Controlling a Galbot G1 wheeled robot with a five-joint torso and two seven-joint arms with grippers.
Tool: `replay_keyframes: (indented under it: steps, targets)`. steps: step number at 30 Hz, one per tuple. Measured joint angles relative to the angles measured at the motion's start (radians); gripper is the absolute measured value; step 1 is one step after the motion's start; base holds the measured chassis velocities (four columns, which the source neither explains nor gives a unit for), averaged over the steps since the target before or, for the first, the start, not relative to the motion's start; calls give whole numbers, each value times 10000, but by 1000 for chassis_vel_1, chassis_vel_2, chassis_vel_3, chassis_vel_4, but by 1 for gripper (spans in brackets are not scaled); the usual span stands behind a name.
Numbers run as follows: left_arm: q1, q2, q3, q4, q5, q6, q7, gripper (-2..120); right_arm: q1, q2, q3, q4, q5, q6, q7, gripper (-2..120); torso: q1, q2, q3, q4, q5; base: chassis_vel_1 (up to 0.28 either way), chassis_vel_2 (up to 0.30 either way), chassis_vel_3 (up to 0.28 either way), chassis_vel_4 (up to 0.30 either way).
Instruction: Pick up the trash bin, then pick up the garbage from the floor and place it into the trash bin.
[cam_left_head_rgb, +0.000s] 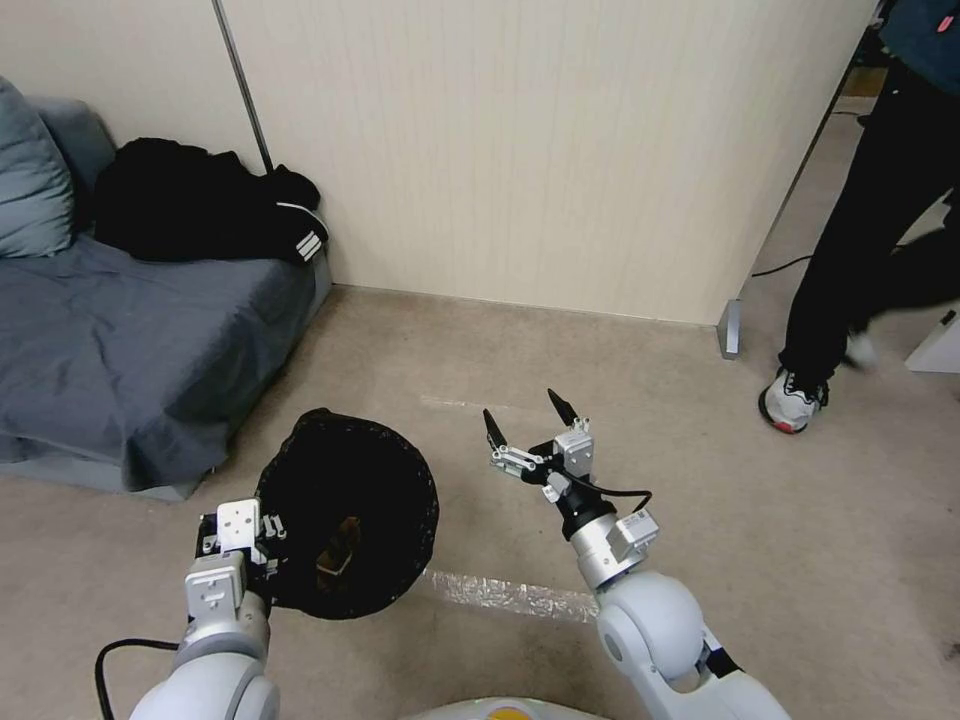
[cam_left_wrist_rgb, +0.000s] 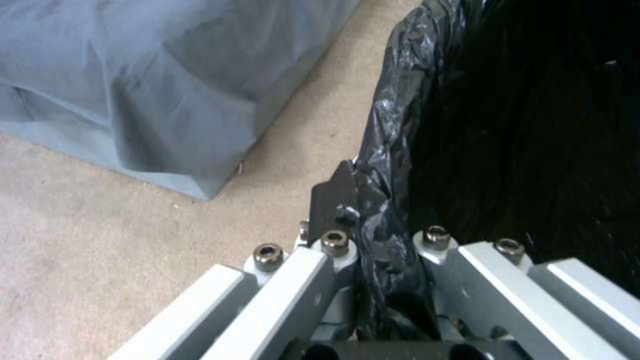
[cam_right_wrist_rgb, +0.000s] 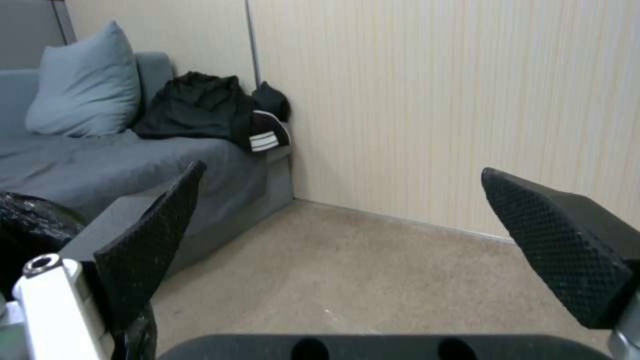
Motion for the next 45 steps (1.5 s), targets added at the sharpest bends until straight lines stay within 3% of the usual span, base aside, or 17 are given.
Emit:
replay_keyframes:
  steps: [16, 45]
  targets:
    - [81, 6, 42, -65, -6, 7, 0, 1, -6, 85, 288, -13, -113, 52, 64, 100, 1, 0, 0, -1, -1, 4, 3, 3, 4]
    - [184, 42, -70, -118, -53, 35, 25, 1, 190, -33, 395, -91, -62, -9, 101, 100, 1, 0, 0, 0, 0, 111, 112, 111, 110]
